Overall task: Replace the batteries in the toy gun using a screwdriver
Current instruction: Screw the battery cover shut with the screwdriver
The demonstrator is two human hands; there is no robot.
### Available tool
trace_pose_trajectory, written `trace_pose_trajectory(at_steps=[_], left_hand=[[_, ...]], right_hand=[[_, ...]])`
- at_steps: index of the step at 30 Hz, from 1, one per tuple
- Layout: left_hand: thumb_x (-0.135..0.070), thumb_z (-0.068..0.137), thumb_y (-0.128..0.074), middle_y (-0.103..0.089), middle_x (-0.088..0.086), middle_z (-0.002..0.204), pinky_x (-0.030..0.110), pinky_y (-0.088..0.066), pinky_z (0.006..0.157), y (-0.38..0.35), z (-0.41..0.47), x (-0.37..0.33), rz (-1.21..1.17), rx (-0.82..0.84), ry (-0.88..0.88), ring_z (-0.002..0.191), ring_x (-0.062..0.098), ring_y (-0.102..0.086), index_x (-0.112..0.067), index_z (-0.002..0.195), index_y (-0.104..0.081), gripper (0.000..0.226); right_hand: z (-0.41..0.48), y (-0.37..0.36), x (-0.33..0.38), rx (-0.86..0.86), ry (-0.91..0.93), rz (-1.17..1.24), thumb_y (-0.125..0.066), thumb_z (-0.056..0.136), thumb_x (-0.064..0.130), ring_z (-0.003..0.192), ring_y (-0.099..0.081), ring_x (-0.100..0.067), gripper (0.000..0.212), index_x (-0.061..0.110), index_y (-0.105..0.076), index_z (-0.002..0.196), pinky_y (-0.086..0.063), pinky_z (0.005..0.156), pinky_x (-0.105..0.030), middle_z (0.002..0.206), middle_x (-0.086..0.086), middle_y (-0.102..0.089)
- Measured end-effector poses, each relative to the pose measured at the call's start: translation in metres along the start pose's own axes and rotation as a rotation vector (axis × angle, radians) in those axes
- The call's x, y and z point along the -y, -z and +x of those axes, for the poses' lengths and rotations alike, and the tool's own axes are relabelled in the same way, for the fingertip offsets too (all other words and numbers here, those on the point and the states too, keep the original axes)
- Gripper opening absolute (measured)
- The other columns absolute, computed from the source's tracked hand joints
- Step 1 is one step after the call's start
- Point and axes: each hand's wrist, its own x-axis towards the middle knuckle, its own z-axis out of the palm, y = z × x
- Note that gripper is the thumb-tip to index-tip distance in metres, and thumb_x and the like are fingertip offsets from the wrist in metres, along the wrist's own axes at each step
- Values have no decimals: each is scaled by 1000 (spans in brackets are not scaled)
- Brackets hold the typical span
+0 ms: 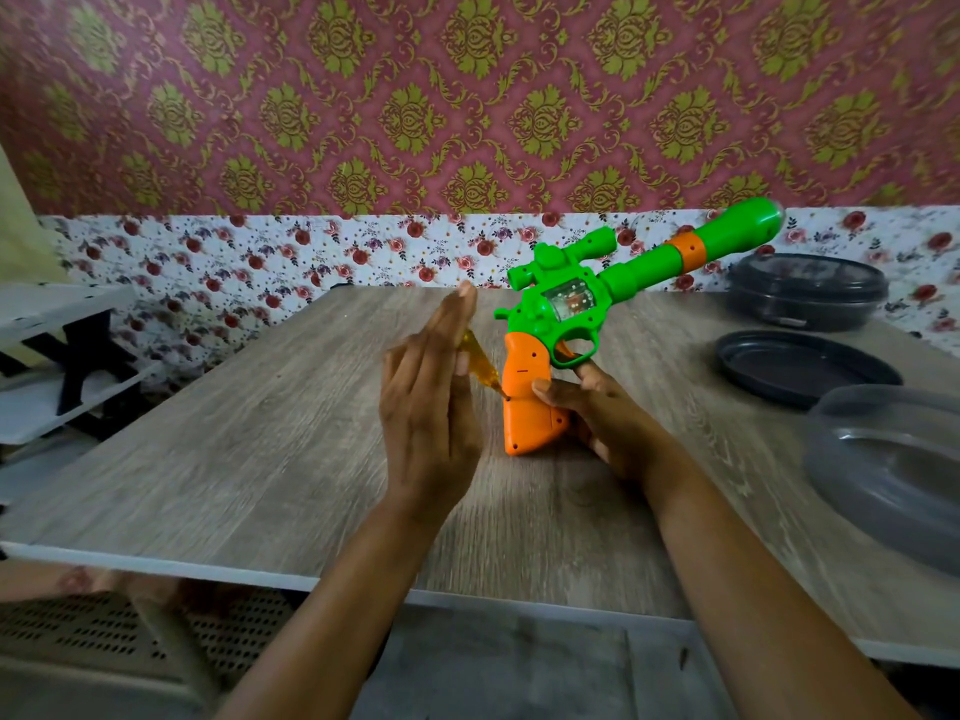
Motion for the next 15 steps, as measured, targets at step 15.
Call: trace_pose_trajectory(at_steps=[15], left_hand=[[-17, 97, -36, -60, -5, 110, 37, -48, 81, 1, -2, -1, -89, 54, 2, 96, 17, -60, -14, 133, -41, 36]], right_hand=[[1, 0, 0, 11, 9, -13, -55, 89, 10, 97, -65, -12, 42, 24, -43, 126, -57, 78, -27, 111, 0, -65]])
